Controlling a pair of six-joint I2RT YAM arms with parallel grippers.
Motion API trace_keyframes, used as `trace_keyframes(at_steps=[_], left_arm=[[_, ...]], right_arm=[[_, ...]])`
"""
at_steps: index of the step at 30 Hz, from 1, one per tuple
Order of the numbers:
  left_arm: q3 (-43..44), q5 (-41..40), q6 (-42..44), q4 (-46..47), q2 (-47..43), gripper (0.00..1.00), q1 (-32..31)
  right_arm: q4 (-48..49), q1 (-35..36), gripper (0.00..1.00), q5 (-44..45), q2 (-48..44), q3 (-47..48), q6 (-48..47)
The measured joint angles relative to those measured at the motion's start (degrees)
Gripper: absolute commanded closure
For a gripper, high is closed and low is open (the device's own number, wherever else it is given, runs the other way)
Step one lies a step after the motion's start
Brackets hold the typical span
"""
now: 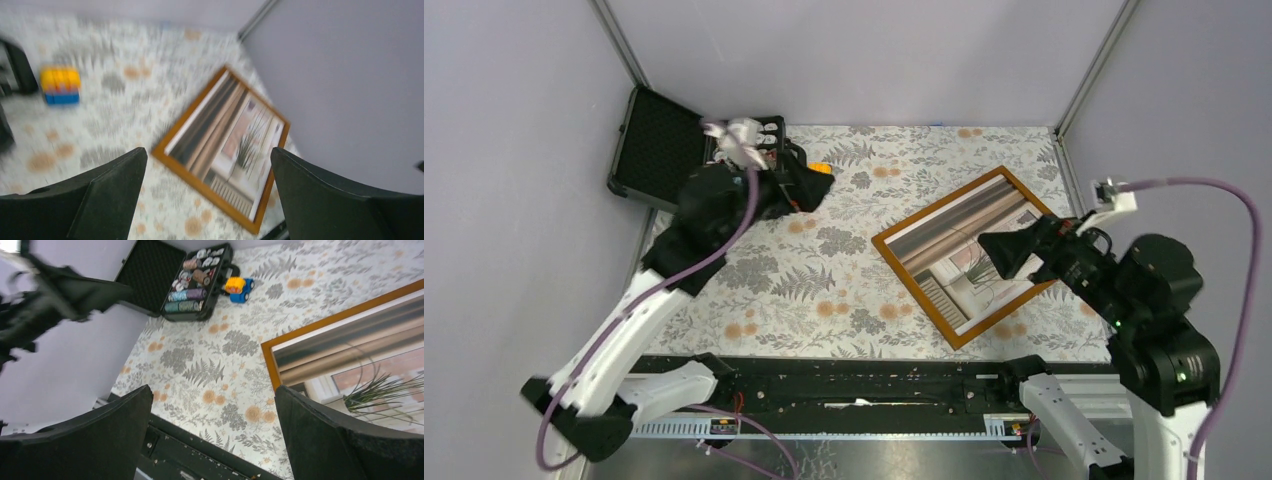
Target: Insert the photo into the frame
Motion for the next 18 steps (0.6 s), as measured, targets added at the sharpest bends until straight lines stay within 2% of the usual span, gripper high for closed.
trace_keyframes(at_steps=[5, 9, 18], left_arm=[[5.7, -2.1, 7.9, 2.8, -11.7, 0.01, 0.0], [7.4, -3.8, 12.2, 5.4, -17.4, 0.01, 0.0], [7.5, -7.9, 17.7, 5.1, -19.2, 0.01, 0.0]], right_arm=[[2.0, 0.0, 0.0, 5.2, -5.2, 0.0, -0.3], [3.0, 0.0, 0.0, 9.5, -7.5, 0.2, -0.8], [5.4, 0.0, 0.0, 13.4, -9.4, -0.2, -1.0]])
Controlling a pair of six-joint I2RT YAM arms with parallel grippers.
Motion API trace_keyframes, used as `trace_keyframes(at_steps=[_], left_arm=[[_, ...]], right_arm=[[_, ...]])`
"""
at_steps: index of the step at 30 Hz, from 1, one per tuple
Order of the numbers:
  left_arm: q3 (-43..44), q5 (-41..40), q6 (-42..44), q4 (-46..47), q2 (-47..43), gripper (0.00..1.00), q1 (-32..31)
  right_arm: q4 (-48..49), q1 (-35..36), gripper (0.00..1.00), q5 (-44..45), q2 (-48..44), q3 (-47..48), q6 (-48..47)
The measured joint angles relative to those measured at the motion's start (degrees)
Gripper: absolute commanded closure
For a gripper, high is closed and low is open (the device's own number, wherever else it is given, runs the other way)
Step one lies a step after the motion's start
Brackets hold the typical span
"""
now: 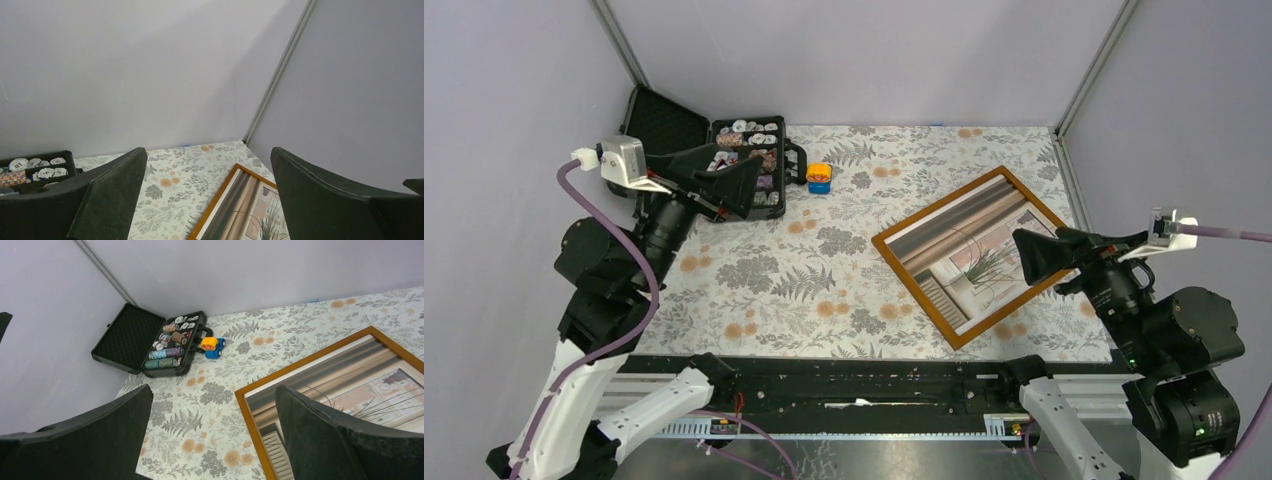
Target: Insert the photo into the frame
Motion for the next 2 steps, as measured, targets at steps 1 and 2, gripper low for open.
trace_keyframes(at_steps=[1, 2], left_arm=[[0.0, -0.2, 0.3, 0.0, 0.0, 0.01, 0.0], [0.0, -0.3, 0.4, 0.0, 0.0, 0.01, 0.0]], right_arm=[[0.6, 0.0, 0.0, 0.1, -0.3, -0.5, 0.0], [0.9, 0.0, 0.0, 0.1, -0.8, -1.3, 0.0]])
